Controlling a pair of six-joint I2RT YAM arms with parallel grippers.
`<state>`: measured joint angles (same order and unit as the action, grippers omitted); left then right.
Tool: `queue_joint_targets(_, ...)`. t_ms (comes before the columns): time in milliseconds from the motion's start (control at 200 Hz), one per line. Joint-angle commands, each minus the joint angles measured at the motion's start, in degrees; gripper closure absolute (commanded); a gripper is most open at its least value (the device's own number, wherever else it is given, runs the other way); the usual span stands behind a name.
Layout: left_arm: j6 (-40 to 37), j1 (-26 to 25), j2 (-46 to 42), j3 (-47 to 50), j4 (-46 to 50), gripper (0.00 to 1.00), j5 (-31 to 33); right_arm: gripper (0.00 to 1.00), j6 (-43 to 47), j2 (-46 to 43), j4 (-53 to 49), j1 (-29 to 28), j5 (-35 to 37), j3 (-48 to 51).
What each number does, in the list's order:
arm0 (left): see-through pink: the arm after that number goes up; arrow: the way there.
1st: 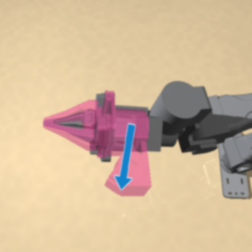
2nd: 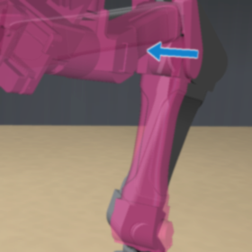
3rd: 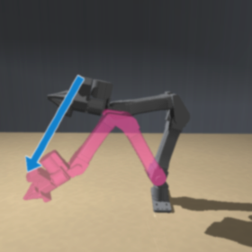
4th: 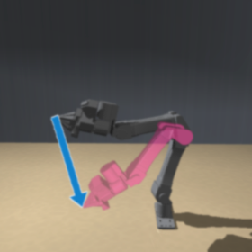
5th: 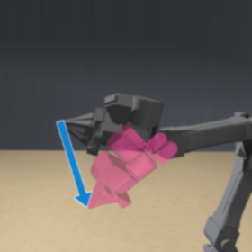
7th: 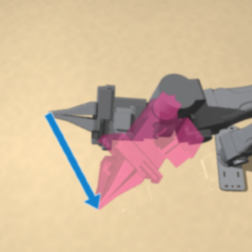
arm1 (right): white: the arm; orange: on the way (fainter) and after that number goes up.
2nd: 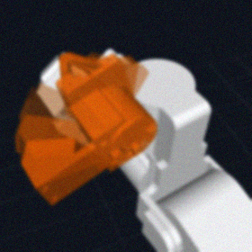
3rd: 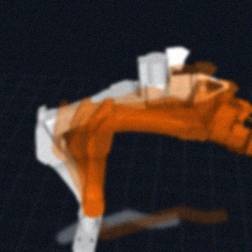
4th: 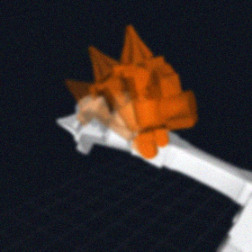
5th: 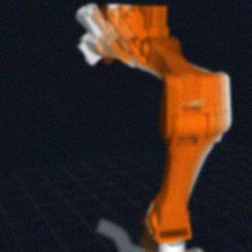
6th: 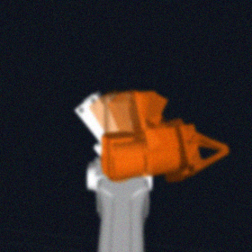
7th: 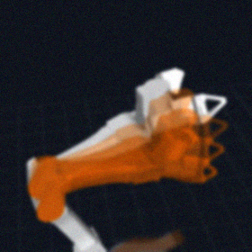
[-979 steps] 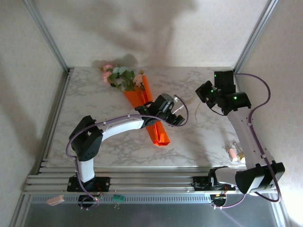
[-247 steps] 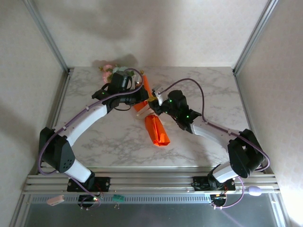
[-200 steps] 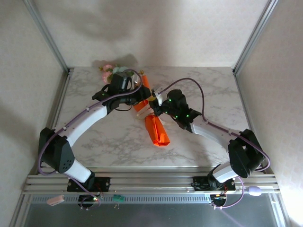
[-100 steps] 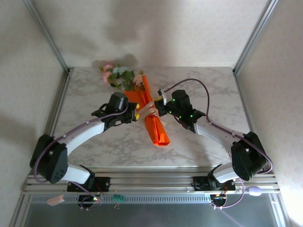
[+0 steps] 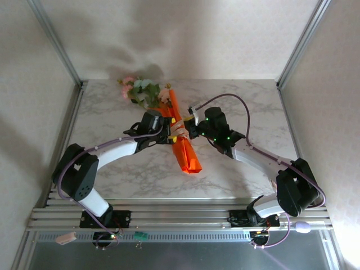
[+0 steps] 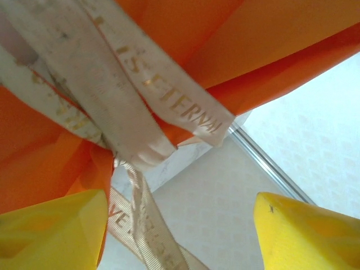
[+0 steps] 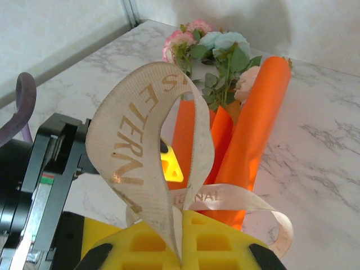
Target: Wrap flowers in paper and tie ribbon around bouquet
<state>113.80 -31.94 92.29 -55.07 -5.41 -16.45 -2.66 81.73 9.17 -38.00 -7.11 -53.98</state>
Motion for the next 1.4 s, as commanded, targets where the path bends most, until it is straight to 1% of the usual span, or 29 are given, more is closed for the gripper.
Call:
queue_joint_targets(0, 26.4, -1.1, 0.5, -0.6, -2.2, 0.32, 2.7, 1.00, -0.3, -1.8, 0.1, 0.3, 0.6, 0.7)
queue_joint_targets(80, 27.5, -1.7, 1.6, -0.8, -4.4, 0.32, 2.5, 1.00, -0.3, -1.9, 0.0, 0.3, 0.6, 0.8)
queue_joint_targets(190, 28.2, -2.5, 1.3, -1.2, -2.0, 0.32, 4.2, 1.00, -0.3, -1.9, 0.1, 0.3, 0.4, 0.9)
queue_joint_targets(280, 29.1, -2.1, 2.1, 0.1, -4.5, 0.34, 5.3, 1.00, -0.5, -1.9, 0.1, 0.3, 0.2, 0.9)
queue_joint_targets(440, 29.0, -0.9, 4.2, 0.1, -7.5, 0.41, 7.7, 1.00, -0.7, -2.4, 0.2, 0.3, 0.0, 1.2)
queue_joint_targets(536, 28.0, -0.4, 5.5, -1.5, -6.0, 0.44, 7.1, 1.00, -0.9, -2.7, 0.0, 0.3, 0.0, 1.6)
queue_joint_targets(681, 27.7, -0.4, 5.9, -2.3, -4.0, 0.41, 6.2, 1.00, -0.8, -2.9, 0.0, 0.3, 0.1, 1.5)
queue_joint_targets(761, 27.6, -0.3, 5.9, -1.9, -3.9, 0.43, 6.6, 1.00, -0.9, -2.8, 0.0, 0.3, 0.0, 1.5)
queue_joint_targets(881, 27.2, 0.0, 7.0, -1.5, -5.0, 0.52, 6.4, 1.00, -1.1, -2.8, 0.4, 0.2, -0.1, 1.4)
queue_joint_targets(1061, 26.3, 0.6, 7.7, -1.3, -5.0, 0.60, 6.2, 1.00, -1.1, -2.6, 0.4, 0.3, -0.2, 1.2)
queue_joint_targets(1176, 25.8, 0.9, 8.2, -1.1, -5.8, 0.69, 6.1, 1.00, -1.3, -2.3, 0.2, 0.3, -0.3, 1.2)
queue_joint_targets(1306, 25.1, 0.9, 7.9, -1.1, -6.0, 0.87, 5.6, 1.00, -1.2, -2.0, 0.4, 0.3, 0.0, 1.0)
queue_joint_targets(1396, 24.1, 0.8, 7.1, -1.4, -3.8, 0.90, 5.0, 1.00, -1.1, -1.9, 0.4, 0.3, 0.0, 0.6)
